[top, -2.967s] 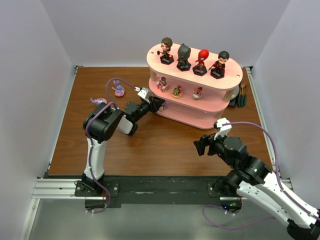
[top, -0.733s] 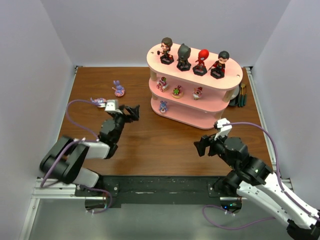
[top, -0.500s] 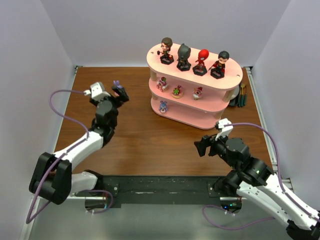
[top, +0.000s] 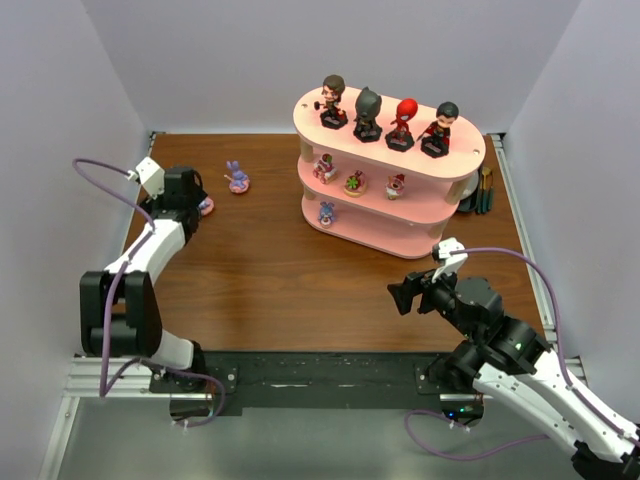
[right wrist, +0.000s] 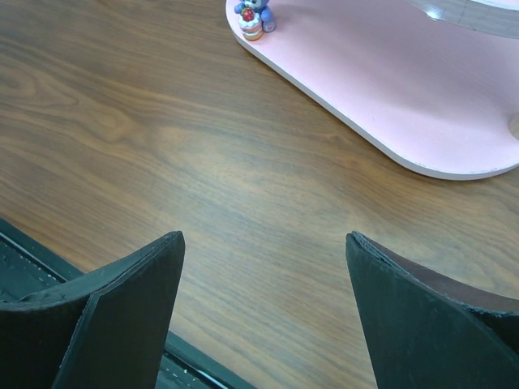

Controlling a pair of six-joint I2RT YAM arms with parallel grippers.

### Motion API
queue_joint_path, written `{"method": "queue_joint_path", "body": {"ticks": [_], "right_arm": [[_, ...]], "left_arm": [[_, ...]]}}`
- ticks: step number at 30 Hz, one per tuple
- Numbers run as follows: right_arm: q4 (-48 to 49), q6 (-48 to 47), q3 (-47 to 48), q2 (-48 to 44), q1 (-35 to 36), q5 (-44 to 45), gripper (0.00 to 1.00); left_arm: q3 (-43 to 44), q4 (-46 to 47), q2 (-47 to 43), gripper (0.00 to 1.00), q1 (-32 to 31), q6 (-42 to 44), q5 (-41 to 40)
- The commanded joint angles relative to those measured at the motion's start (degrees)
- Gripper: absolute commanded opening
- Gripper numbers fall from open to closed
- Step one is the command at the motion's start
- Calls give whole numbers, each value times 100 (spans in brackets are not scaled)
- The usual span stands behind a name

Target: Place and organize the plastic toys onto the shelf

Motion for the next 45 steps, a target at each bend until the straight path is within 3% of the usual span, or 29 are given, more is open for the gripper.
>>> {"method": "queue_joint_path", "body": {"ticks": [1, 8, 18, 23, 26, 27, 30, 35, 40, 43, 45], "right_arm": [[126, -68, 162, 16, 32, -67, 84], [117, -77, 153, 104, 32, -31, 84], [108, -60, 153, 165, 32, -49, 84], [108, -51, 153, 183, 32, -31, 84], [108, -42, 153, 183, 32, -31, 84], [108, -42, 153, 183, 32, -31, 84], [91, -42, 180, 183, 32, -31, 84], [-41, -7, 329, 113, 32, -145, 83], [-164, 37, 487, 209, 32, -549, 83], [-164, 90, 584, 393, 32, -892, 82], [-103, 116, 610, 516, 32, -1172, 82]], "left_arm": [[630, -116, 425, 81, 188, -188, 297], [1255, -458, 1224, 62, 302, -389, 377], [1202, -459, 1577, 54, 320, -557, 421], [1211, -476, 1629, 37, 337, -443, 394], [1220, -537, 1621, 22, 337, -337, 394], [1211, -546, 1586, 12, 337, -268, 394], [1115, -520, 1375, 0, 337, 65, 446], [860, -529, 690, 0, 276, 926, 885], [272, -537, -371, 0, -663, 2078, 983], [-97, -556, -1065, 0, -1200, 2553, 1718], [-447, -433, -1427, 0, -1489, 2896, 2790]]}}
